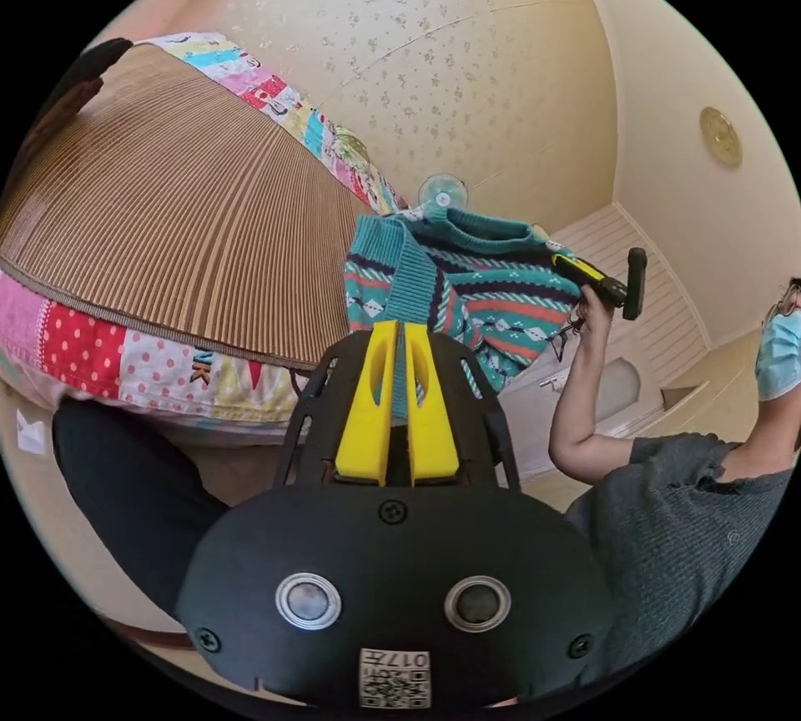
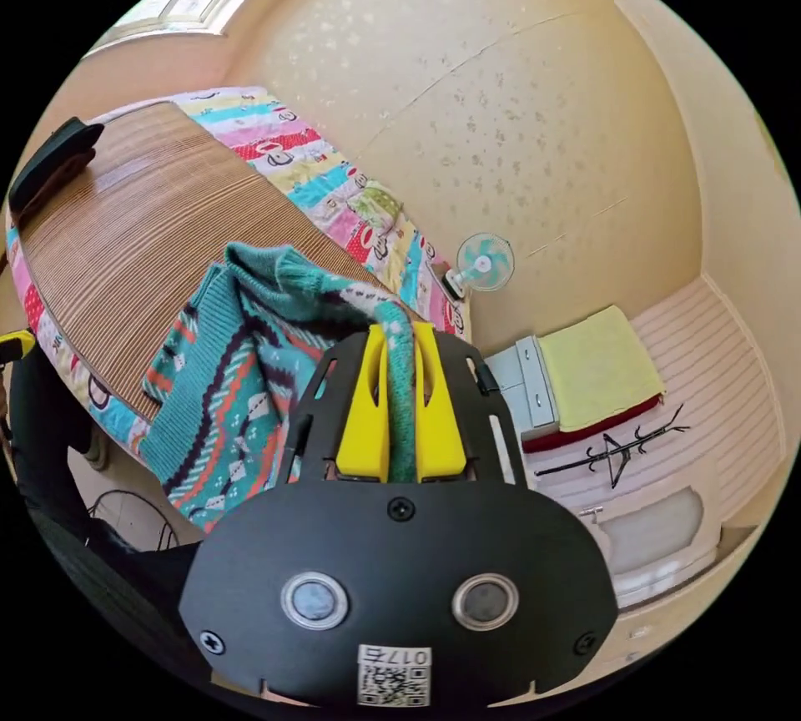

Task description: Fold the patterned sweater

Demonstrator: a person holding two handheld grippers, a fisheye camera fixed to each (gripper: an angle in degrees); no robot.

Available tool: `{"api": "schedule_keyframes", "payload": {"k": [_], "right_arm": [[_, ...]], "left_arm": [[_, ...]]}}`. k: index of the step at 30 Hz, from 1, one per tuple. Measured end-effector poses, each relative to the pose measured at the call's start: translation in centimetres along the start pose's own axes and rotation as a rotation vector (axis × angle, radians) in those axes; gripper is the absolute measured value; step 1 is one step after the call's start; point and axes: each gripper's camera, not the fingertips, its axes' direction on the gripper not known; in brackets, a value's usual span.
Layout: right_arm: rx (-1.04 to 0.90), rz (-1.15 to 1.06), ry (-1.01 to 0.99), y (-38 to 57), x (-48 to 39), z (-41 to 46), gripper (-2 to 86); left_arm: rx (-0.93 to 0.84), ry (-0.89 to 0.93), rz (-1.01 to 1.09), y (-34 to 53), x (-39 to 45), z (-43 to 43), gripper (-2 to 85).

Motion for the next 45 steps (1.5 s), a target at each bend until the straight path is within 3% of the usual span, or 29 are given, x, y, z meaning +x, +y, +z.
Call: {"api": "schedule_keyframes", "payload": {"k": [3,6,10,12,15,20,25,31,33,35,37,39,41,43,45], "right_arm": [[0.233,0.118,0.105,1.5,2.3,-7.5,5.6],[0.435,0.33,0.066,3.9,6.5,-11.9,5.8],[0.476,0.454,-0.077,5.8,9.9,-14.5,5.9],[0.521,0.459,-0.096,6.5,9.1,-15.8,5.9],[0.531,0.481,0.044,7.0,6.6,-17.2,5.8],[0.581,0.585,0.108,8.9,5.5,-19.4,5.8],[0.502,0.67,0.286,9.5,6.2,-19.4,5.9],[0.58,0.806,0.216,15.0,8.5,-21.1,5.6],[0.61,0.818,0.197,16.5,9.1,-21.7,5.4],[0.626,0.809,0.17,17.9,10.2,-21.8,5.3],[0.614,0.761,0.097,19.8,13.0,-21.0,5.2],[0.575,0.693,-0.034,21.2,15.6,-19.5,5.3],[0.537,0.616,-0.272,22.5,18.5,-17.2,5.4],[0.527,0.567,-0.673,24.7,22.2,-13.1,5.3],[0.545,0.576,-0.871,26.6,23.9,-10.1,5.1]], "left_arm": [[0.039,0.035,0.131,-3.8,4.2,0.4,5.0],[0.128,-0.013,0.283,-6.5,9.6,-0.9,8.8],[0.213,-0.095,0.446,-6.6,15.7,-1.8,13.6],[0.141,-0.037,0.54,-5.3,18.8,0.0,14.7],[0.014,0.121,0.601,-2.6,21.5,2.8,15.3],[-0.039,0.199,0.641,1.7,25.0,5.0,15.9],[-0.115,0.287,0.71,4.1,28.5,5.7,16.8],[-0.121,0.081,0.73,5.7,30.3,7.3,15.4],[-0.118,0.042,0.73,5.3,30.2,7.8,7.4],[-0.079,0.018,0.73,4.3,29.5,6.4,5.9],[-0.01,0.034,0.662,2.1,27.4,3.7,5.4],[0.086,0.173,0.538,-2.0,23.9,-0.9,5.3],[0.163,0.187,0.496,-4.7,22.8,-4.2,5.2],[0.208,0.134,0.538,-6.6,23.6,-6.9,5.2],[0.268,0.116,0.622,-7.6,25.4,-9.7,5.3]]}}
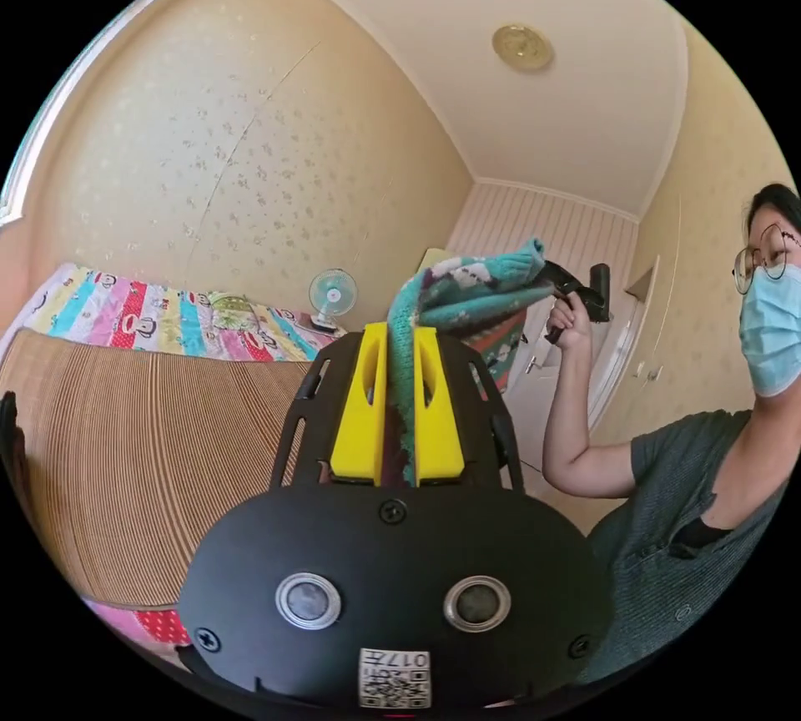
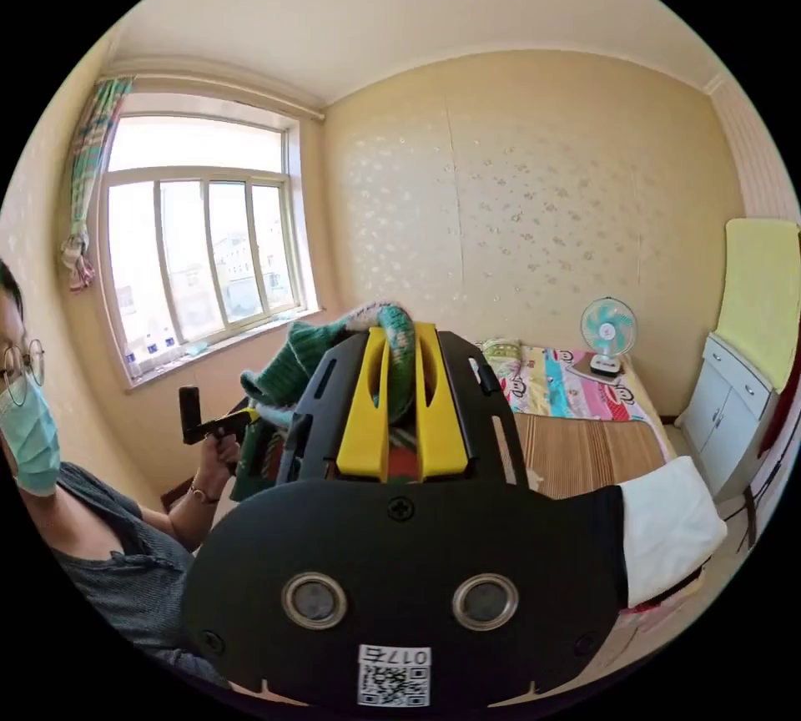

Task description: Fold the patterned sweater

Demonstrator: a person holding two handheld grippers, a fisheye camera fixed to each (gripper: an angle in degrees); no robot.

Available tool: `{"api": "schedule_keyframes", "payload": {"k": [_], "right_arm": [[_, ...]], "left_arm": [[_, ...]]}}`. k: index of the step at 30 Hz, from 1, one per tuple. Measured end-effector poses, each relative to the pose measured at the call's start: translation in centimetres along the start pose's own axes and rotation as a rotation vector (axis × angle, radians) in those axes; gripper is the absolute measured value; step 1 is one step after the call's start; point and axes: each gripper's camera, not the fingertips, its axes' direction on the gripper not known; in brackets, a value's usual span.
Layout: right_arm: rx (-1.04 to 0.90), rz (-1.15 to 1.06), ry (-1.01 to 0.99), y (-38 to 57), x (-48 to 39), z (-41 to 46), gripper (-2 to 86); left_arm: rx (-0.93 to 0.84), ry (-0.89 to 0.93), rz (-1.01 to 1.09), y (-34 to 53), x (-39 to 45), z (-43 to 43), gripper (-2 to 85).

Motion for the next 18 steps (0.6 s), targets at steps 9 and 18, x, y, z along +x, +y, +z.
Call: {"api": "schedule_keyframes", "payload": {"k": [9,18], "right_arm": [[0.071,0.106,-0.098,4.7,7.6,0.4,3.8],[0.199,0.19,-0.153,6.3,12.6,2.8,3.5]], "left_arm": [[-0.26,0.258,0.133,-3.0,2.0,1.3,5.3],[-0.552,0.484,-0.219,5.8,-2.1,9.0,4.6]]}}
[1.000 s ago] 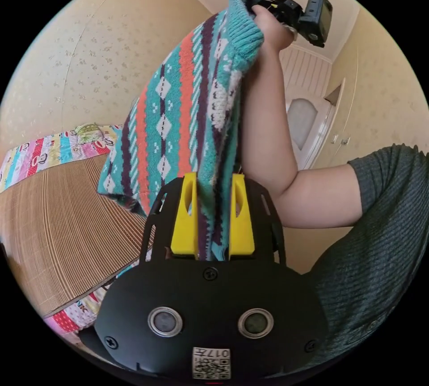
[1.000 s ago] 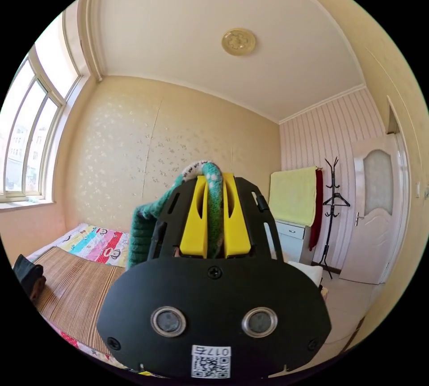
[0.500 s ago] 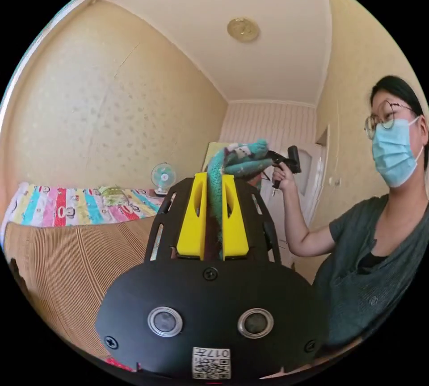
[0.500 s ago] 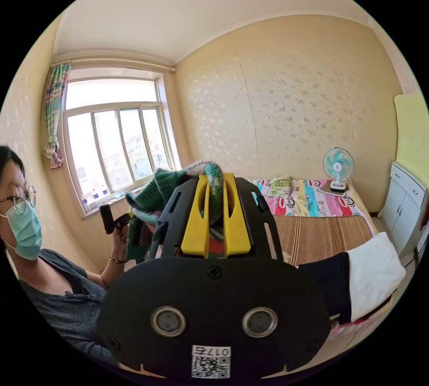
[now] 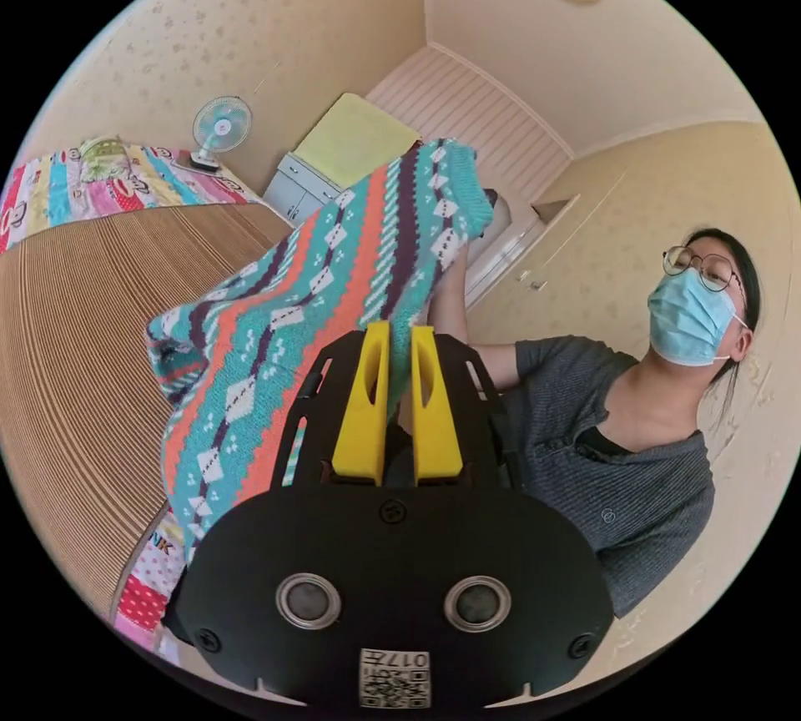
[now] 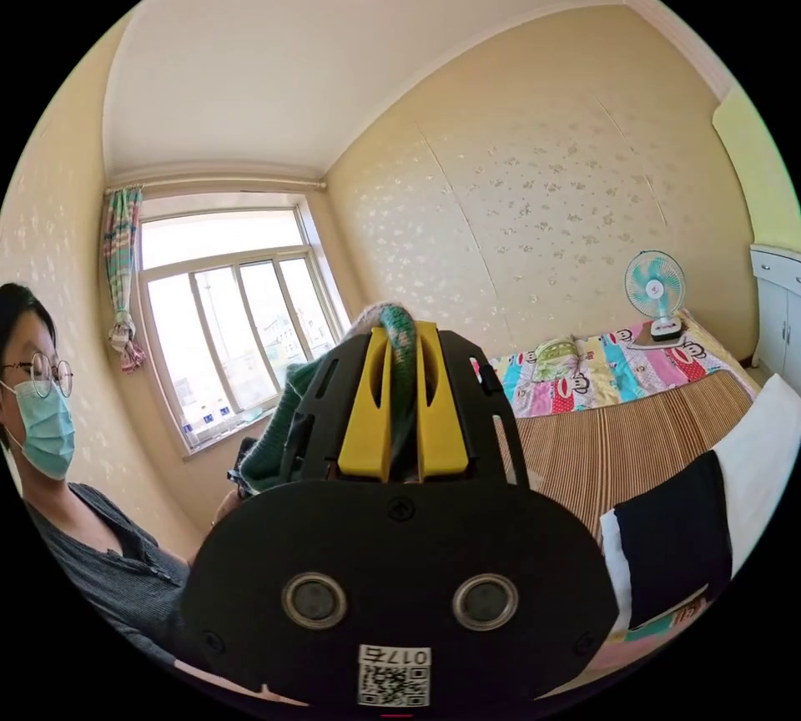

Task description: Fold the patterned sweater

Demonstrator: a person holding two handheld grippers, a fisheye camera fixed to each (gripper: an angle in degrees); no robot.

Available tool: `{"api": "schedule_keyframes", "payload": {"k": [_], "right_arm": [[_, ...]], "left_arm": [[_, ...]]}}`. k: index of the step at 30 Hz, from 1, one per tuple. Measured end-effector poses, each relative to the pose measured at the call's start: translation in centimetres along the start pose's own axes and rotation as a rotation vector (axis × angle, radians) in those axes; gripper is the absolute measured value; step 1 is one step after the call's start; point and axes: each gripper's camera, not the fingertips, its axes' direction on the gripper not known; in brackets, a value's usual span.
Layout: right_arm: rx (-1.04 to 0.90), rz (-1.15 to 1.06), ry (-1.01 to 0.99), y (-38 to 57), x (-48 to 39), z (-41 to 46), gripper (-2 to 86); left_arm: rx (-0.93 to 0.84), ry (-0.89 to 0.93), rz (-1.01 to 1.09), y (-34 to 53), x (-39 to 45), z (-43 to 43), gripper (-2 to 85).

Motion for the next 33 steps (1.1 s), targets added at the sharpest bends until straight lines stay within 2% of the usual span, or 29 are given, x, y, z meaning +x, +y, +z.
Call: {"api": "schedule_keyframes", "payload": {"k": [1,3,7,12,15,20,23,26,28,30,31,33], "right_arm": [[0.001,0.019,0.004,0.2,0.4,0.1,3.4],[-0.015,0.033,0.024,0.2,0.6,0.0,3.4],[-0.025,-0.071,0.02,-0.6,-1.8,-1.7,3.4],[0.07,-0.246,-0.038,-2.1,-7.3,-6.1,3.9],[0.118,-0.297,0.032,-2.1,-10.6,-7.9,4.5],[0.081,-0.407,0.205,-1.7,-13.4,-5.5,5.1],[-0.043,-0.363,0.161,-4.4,-10.9,0.4,4.9],[-0.216,-0.25,0.18,-8.1,-5.1,10.9,5.2],[-0.404,-0.164,0.274,-10.9,1.3,23.0,6.2],[-0.517,-0.073,0.345,-11.6,7.1,32.5,7.3],[-0.577,0.023,0.35,-10.9,10.4,37.4,7.5],[-0.65,0.093,0.323,-8.8,12.8,42.0,7.1]], "left_arm": [[0.032,-0.011,-0.023,0.4,-0.4,-0.2,4.6],[0.204,-0.103,-0.064,2.1,-0.1,-2.4,4.4],[0.436,-0.245,0.001,2.8,4.4,-5.7,4.3],[0.711,-0.498,0.33,2.5,17.6,-8.5,4.5],[0.815,-0.534,0.446,2.9,22.7,-8.6,4.5],[0.919,-0.721,0.443,3.2,24.5,-6.6,4.6],[0.915,-0.795,0.273,0.3,20.5,-6.6,4.5],[0.831,-0.743,0.077,-5.1,11.5,-8.7,4.6],[0.718,-0.759,-0.067,-10.1,4.7,-10.0,4.9],[0.594,-0.87,-0.207,-15.8,-4.2,-10.8,6.1],[0.594,-0.908,-0.232,-16.4,-6.1,-10.9,6.5],[0.646,-1.085,-0.307,-15.9,-9.8,-10.9,6.4]]}}
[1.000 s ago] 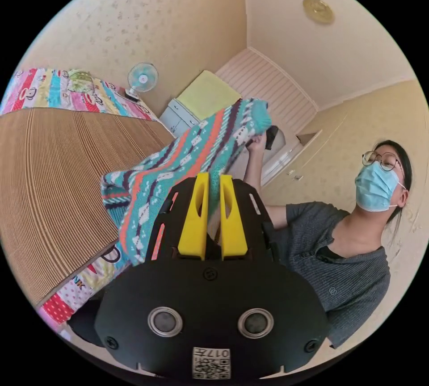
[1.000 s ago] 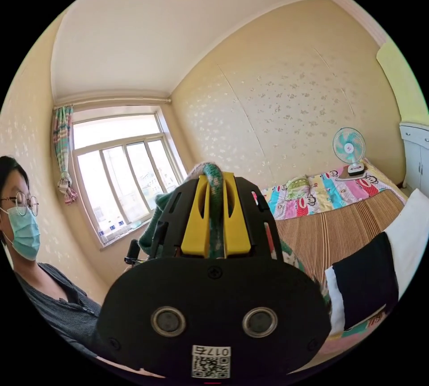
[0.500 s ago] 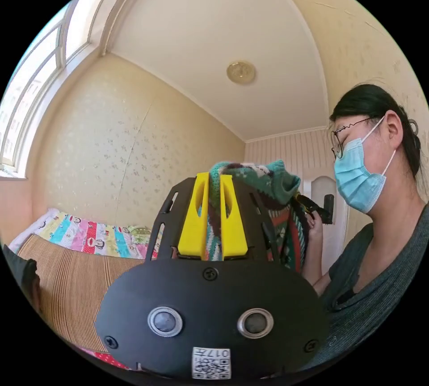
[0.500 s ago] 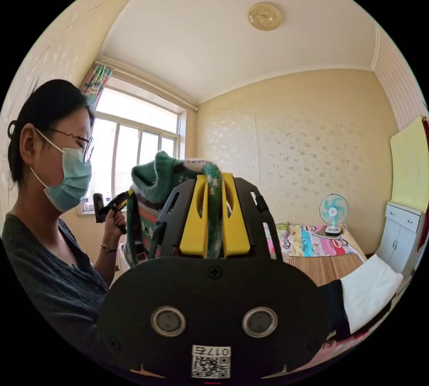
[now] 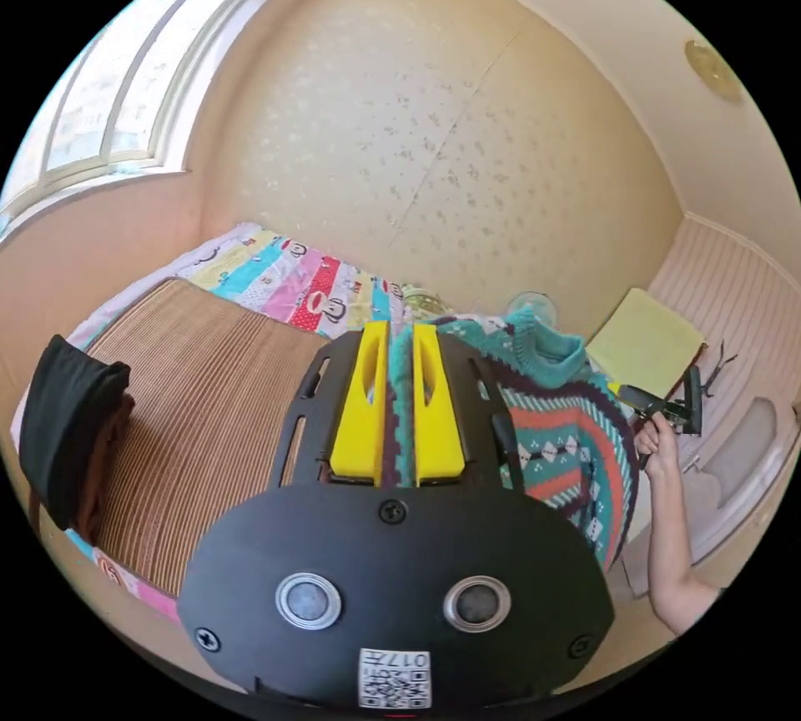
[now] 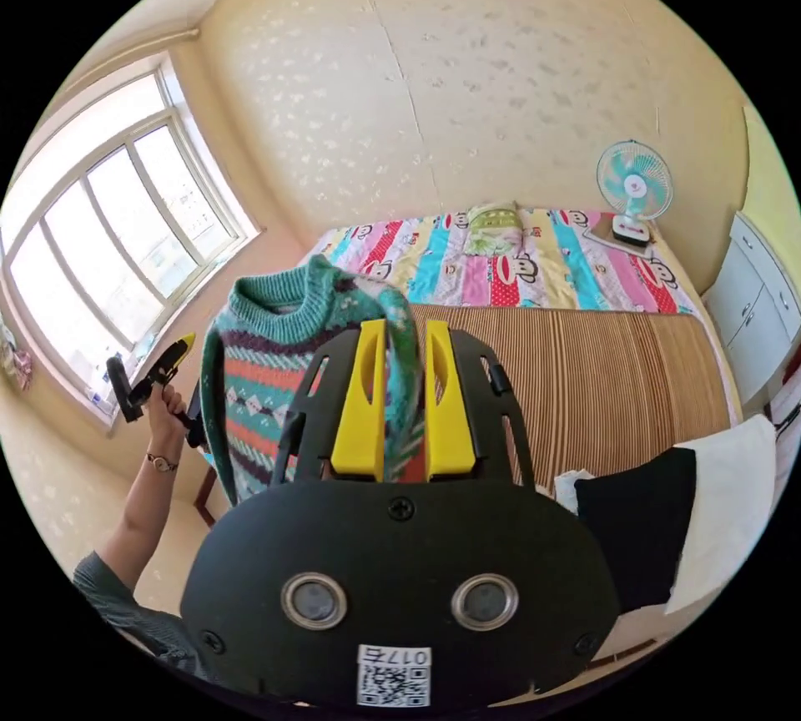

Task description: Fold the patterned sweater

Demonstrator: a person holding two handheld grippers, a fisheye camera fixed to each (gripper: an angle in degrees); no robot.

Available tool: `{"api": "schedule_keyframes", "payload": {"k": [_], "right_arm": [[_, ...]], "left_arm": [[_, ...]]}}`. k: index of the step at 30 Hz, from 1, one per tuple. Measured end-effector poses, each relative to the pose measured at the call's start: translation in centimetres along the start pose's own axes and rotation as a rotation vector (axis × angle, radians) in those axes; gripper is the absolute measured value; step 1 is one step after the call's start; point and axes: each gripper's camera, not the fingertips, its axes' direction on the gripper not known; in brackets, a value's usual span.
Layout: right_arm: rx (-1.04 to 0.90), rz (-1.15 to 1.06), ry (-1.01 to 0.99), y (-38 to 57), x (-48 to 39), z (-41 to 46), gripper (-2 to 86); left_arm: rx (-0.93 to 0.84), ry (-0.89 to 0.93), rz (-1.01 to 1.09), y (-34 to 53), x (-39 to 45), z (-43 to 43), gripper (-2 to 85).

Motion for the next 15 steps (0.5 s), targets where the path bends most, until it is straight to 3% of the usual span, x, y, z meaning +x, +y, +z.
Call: {"api": "schedule_keyframes", "payload": {"k": [4,8,12,15], "right_arm": [[0.018,-0.007,0.038,4.2,-1.1,7.8,7.9],[-0.205,0.046,0.148,9.5,-0.5,16.9,11.0],[-0.463,0.011,0.237,18.8,-0.4,24.6,13.4],[-0.349,-0.182,0.385,24.3,-3.2,24.2,10.8]], "left_arm": [[-0.124,0.024,0.164,4.6,1.4,3.3,10.0],[-0.374,-0.03,0.309,14.2,3.5,8.4,12.5],[-0.593,-0.089,0.263,23.2,2.0,11.3,16.5],[-0.705,-0.142,0.175,28.1,-0.6,12.2,16.3]]}}
